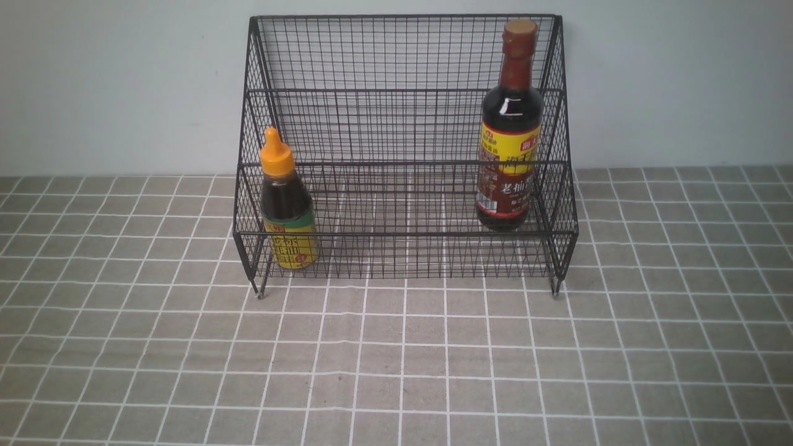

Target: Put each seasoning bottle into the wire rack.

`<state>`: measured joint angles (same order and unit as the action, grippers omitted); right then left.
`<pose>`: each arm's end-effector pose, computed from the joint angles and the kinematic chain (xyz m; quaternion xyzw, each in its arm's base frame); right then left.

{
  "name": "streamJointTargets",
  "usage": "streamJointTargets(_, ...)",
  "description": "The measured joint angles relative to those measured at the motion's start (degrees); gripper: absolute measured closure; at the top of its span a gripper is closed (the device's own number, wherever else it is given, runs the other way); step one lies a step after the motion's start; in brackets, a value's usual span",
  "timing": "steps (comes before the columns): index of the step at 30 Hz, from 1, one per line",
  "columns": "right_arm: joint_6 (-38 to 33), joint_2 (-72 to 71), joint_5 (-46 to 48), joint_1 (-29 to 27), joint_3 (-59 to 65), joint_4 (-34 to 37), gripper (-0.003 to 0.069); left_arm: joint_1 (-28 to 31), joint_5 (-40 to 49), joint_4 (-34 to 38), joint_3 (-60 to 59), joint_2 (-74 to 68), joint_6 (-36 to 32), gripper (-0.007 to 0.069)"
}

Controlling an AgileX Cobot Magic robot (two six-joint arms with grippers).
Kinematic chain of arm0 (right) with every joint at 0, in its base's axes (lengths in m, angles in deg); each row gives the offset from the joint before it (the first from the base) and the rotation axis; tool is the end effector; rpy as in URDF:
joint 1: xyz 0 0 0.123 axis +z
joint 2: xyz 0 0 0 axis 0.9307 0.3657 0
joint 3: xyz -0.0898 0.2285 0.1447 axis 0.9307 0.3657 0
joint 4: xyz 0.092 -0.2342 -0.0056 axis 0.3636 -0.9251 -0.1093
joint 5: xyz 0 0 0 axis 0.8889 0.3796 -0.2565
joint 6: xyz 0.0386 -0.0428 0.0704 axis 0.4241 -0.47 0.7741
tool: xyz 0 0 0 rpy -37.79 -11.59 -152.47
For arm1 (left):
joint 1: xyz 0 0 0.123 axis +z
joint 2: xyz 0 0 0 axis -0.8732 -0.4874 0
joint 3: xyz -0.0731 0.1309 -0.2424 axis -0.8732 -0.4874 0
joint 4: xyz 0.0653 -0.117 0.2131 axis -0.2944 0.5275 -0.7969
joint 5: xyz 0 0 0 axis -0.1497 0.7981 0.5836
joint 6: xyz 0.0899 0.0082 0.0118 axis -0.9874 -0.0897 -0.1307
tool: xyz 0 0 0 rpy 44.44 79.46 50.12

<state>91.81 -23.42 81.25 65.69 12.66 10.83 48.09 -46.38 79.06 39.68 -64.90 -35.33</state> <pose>0.0522 -0.0050 0.1730 0.0515 0.8022 -0.0080 0.5947 0.0186 -0.0069 0.2985 0.1031 0.6717 -0.0717 0.7301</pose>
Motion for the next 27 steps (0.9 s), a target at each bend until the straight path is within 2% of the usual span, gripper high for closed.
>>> streamJointTargets(4,0.0,0.0,0.0,0.0,0.0,0.0,0.0672,2.0,-1.5,-2.4,-7.5,0.0,0.0,0.0631)
streamJointTargets(8,0.0,0.0,0.0,0.0,0.0,0.0,0.0672,6.7,-1.5,-3.1,-16.6,0.0,0.0,0.0631)
streamJointTargets(12,0.0,0.0,0.0,0.0,0.0,0.0,0.0672,7.9,-1.3,-3.2,-22.2,0.0,0.0,0.0631)
streamJointTargets(27,0.0,0.0,0.0,0.0,0.0,0.0,0.0672,7.9,-1.3,-3.2,-22.9,-0.1,0.0,0.0631)
